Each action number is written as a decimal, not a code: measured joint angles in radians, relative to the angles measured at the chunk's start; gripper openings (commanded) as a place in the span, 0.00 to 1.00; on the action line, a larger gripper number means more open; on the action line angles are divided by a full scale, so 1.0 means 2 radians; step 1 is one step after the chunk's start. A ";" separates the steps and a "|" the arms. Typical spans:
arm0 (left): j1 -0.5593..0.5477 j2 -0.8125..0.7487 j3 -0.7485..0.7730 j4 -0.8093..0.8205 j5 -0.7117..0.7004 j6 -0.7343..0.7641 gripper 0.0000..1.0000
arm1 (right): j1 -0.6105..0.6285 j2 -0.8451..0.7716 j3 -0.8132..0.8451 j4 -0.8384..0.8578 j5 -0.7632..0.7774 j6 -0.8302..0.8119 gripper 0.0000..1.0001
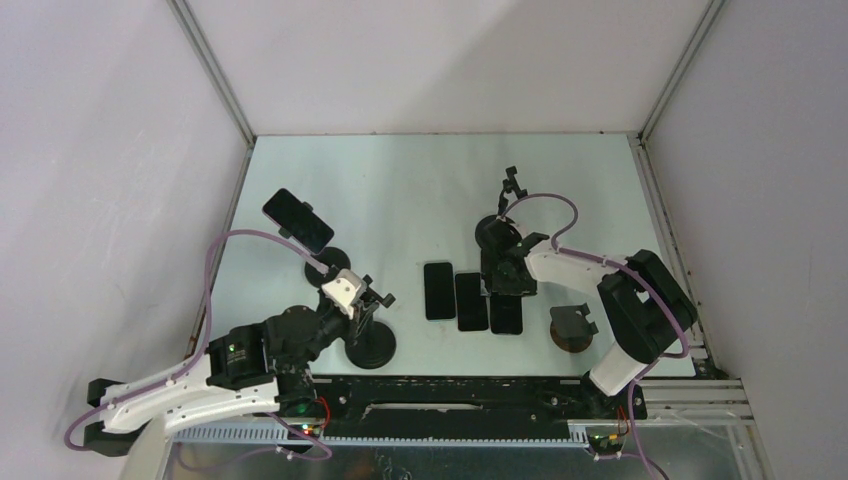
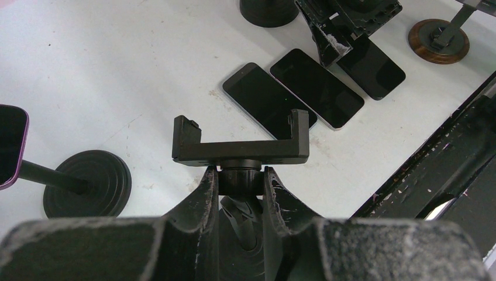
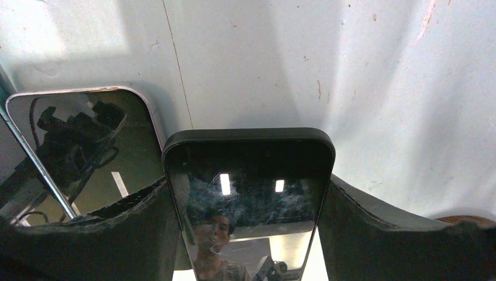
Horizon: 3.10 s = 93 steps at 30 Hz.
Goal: Remove the phone from the phone stand
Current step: Place the phone at the center of the board, then place the phone stand at the center of the board.
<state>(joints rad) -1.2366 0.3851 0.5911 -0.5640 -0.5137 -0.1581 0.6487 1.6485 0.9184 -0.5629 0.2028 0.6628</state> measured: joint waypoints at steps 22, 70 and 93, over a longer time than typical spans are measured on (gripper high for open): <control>0.000 0.000 0.000 0.000 -0.003 0.000 0.00 | 0.001 0.001 0.000 0.016 0.015 -0.024 0.66; 0.292 0.445 0.255 0.283 0.251 0.125 0.06 | 0.144 -0.459 -0.128 -0.063 0.099 0.057 0.92; 0.322 0.680 0.257 0.564 0.315 0.145 0.71 | 0.226 -0.487 -0.167 -0.101 0.150 0.114 0.93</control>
<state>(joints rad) -0.5919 1.7447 1.1061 0.5640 0.1154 0.1310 1.1004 0.6746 0.5838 -0.7639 0.5026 0.8902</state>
